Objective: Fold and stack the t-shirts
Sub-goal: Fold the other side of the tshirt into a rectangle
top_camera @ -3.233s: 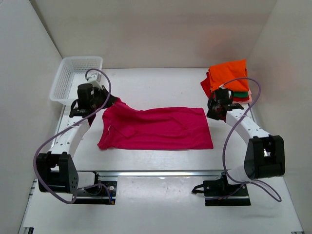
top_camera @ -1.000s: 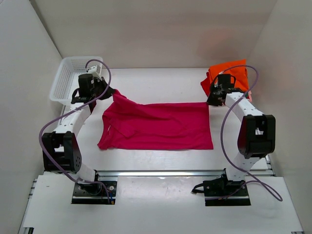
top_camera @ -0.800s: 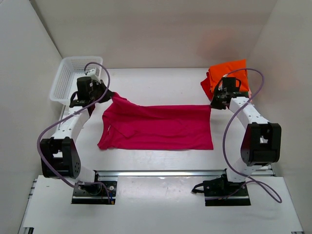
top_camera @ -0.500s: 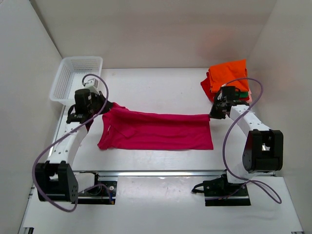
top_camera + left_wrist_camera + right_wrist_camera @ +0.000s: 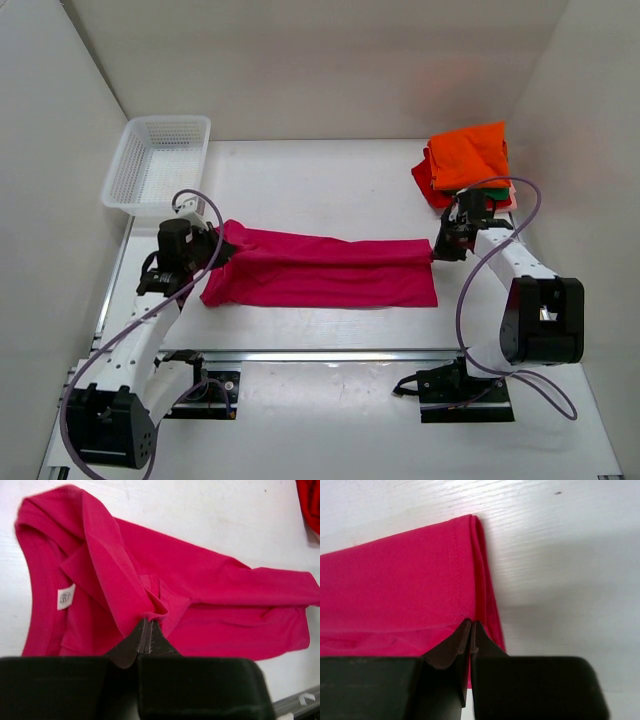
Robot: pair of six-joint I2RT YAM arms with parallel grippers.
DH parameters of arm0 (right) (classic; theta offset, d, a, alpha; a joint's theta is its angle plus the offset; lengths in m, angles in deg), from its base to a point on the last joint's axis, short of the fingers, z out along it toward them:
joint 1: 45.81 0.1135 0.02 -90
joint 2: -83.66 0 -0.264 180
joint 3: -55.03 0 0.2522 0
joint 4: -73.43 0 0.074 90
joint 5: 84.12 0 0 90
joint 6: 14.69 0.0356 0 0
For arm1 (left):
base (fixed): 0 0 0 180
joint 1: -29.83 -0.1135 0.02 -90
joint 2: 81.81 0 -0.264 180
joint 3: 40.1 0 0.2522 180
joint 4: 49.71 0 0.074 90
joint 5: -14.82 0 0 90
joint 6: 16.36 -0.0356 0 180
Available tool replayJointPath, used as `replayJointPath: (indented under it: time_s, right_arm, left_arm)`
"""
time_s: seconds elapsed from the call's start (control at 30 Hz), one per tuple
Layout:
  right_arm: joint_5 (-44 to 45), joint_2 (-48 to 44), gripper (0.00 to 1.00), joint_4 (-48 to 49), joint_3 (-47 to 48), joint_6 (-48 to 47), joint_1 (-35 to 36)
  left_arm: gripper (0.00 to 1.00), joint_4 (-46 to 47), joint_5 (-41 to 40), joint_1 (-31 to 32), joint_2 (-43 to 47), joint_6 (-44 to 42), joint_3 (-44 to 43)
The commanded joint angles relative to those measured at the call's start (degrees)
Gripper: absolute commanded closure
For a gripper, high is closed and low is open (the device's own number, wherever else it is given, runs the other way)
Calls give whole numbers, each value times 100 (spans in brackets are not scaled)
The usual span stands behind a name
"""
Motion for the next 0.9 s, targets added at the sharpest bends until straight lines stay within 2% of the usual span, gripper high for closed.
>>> replayJointPath:
  time_s: [0.0,0.33,0.5,0.73,0.77,0.8,0.83,0.87]
  right_arm:
    - [30,-188,100,-32,-18,-131,-155]
    - [65,111,100,39,-97,-131,-112]
    - [74,181,100,56,-88,-130,-76]
    - [109,304,100,74,-88,-131,-76]
    - [109,330,100,65,-105,-139,-41]
    - [100,383,100,39,-79,-165,-41]
    - [83,375,96,-5,-44,-192,-50]
    - [135,401,86,-23,-53,-192,-58]
  left_arm:
    - [97,-32,-137,139,413,211,192]
    - [100,-365,-41,421,1336,326,474]
    - [100,-734,74,508,1389,343,307]
    - [100,-1103,13,719,1802,721,773]
    - [98,-1182,-14,737,1872,799,869]
    - [84,-1235,12,737,1943,852,948]
    - [75,-1340,-40,720,1943,888,931]
    - [64,-1402,-101,746,2057,914,914]
